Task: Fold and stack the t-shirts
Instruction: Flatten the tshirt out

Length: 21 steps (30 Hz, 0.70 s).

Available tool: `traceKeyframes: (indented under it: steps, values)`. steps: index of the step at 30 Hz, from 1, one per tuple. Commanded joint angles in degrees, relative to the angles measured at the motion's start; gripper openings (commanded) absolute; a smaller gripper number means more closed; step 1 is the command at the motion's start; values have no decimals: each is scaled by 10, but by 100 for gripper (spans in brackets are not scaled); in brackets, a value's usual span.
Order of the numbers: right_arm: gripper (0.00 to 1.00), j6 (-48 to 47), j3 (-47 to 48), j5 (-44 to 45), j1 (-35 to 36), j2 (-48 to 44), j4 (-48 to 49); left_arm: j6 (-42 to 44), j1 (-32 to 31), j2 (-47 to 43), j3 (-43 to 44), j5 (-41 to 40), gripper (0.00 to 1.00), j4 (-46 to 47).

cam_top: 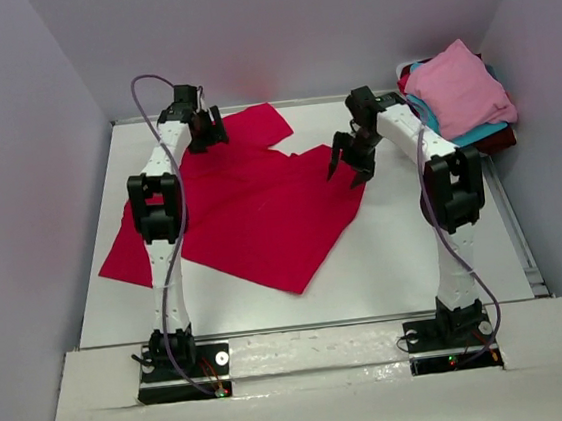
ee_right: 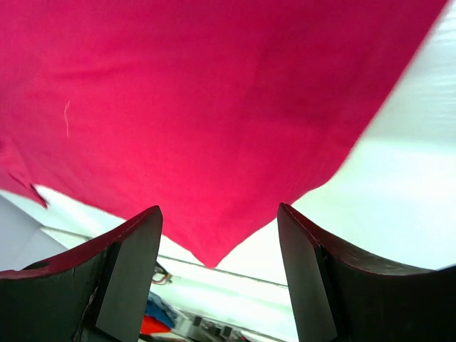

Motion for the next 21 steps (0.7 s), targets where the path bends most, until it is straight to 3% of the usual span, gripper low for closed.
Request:
traceKeyframes:
  steps: [1, 11, 21]
  values:
    - [72, -22, -23, -22, 35, -24, -5, 21, -13, 33, 54, 33, 79, -18]
    - [72, -17, -118, -85, 124, -36, 27, 37, -13, 61, 71, 21, 81, 10]
    - [72, -5, -162, -127, 159, -2, 70, 37, -13, 74, 58, -16, 80, -1]
